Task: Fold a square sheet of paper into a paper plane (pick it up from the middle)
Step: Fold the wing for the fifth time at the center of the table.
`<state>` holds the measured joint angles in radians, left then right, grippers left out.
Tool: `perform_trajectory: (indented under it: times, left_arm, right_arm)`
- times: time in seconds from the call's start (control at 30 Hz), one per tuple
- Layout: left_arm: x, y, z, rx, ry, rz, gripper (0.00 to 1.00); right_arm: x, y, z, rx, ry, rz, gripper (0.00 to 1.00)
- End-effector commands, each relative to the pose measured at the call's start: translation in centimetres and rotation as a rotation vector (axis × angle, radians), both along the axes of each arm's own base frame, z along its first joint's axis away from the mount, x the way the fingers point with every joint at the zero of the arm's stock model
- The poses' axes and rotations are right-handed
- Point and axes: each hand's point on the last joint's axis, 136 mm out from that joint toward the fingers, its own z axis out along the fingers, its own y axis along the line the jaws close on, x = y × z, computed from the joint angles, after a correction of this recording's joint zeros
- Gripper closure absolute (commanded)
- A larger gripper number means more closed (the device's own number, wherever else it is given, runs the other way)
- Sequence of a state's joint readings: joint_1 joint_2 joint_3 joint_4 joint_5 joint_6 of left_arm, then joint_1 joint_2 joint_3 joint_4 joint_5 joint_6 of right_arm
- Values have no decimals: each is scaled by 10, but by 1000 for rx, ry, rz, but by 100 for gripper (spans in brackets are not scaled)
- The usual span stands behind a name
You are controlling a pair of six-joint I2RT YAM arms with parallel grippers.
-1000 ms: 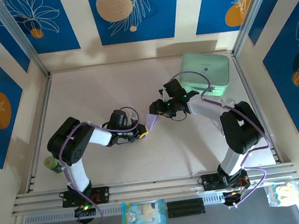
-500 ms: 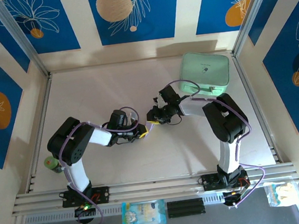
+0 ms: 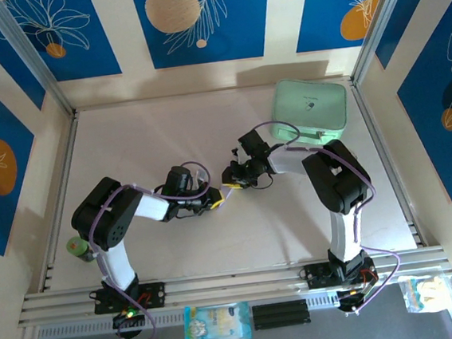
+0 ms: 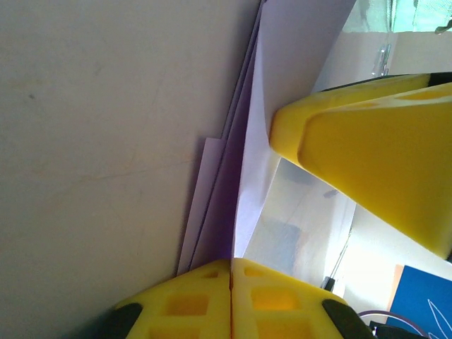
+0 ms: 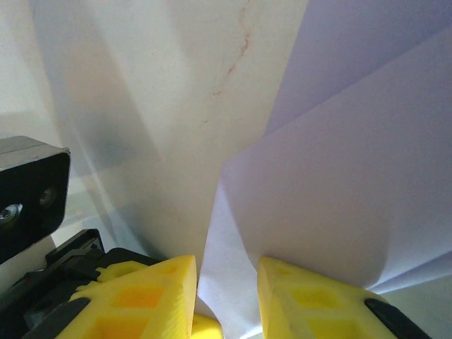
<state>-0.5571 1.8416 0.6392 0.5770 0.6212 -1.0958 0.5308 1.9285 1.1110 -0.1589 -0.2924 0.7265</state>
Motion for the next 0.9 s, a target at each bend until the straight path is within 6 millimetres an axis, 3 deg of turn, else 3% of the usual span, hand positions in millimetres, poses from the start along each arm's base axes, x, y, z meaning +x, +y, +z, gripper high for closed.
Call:
perform_trajectory:
  times: [0.0,0.47,0.73,0.87]
  left_arm:
    - [-19,14,-41,103,124,22,90]
    - [-19,15,-40,107,121,27,88]
    - [-17,15,-16,99,76,16,83]
    - [-16,22,1,140,31,20,75]
  right_arm:
    - [-2,-4,-7,-49,29,-19,70]
    - [-5,-11,-24,-108,73,-39,70]
    - [-10,-21,-40,-185,129,-54,70]
    - [-11,-23,-43,-200,145,-54,70]
